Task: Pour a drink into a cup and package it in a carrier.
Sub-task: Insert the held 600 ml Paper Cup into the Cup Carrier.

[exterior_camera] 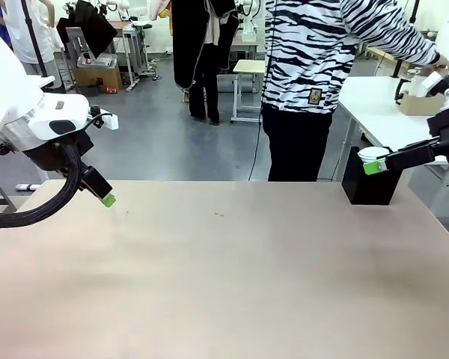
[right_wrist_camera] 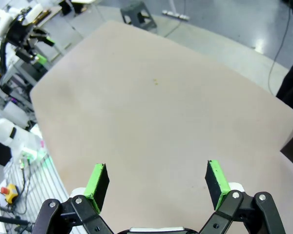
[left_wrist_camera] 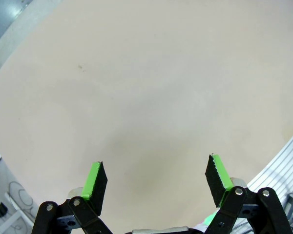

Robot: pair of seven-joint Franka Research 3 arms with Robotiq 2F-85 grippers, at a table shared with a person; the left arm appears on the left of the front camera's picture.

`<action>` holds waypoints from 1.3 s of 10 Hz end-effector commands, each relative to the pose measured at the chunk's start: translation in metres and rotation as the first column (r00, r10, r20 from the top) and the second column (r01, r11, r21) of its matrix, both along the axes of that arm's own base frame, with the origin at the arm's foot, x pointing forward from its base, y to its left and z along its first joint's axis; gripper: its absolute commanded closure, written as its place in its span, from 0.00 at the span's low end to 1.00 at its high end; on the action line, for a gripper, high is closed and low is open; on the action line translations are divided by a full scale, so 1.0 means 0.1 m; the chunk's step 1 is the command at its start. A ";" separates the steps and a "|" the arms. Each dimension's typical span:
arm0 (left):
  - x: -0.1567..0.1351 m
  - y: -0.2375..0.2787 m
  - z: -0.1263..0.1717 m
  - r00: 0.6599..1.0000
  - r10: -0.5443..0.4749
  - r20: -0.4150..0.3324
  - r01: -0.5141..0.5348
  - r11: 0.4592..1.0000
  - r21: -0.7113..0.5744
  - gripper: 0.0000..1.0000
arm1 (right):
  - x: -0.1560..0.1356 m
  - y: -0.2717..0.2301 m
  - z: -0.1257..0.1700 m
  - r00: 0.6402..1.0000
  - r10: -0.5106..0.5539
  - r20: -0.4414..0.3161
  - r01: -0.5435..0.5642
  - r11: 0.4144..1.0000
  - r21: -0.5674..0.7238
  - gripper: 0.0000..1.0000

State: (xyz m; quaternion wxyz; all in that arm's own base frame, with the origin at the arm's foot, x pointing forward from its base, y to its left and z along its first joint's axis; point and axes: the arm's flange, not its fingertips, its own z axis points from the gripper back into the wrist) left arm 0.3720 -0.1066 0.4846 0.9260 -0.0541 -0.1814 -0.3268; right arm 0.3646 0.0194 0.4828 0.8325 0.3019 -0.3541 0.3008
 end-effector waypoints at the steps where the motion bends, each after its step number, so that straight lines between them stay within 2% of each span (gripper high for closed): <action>1: 0.00 0.01 -0.01 1.000 0.008 0.000 -0.008 1.000 0.006 0.00 | -0.03 -0.01 0.00 1.000 -0.015 -0.023 0.014 1.000 -0.013 0.00; 13: 0.00 0.01 -0.01 1.000 0.008 0.000 -0.008 1.000 0.006 0.00 | -0.03 -0.01 0.00 1.000 -0.015 -0.023 0.014 1.000 -0.013 0.00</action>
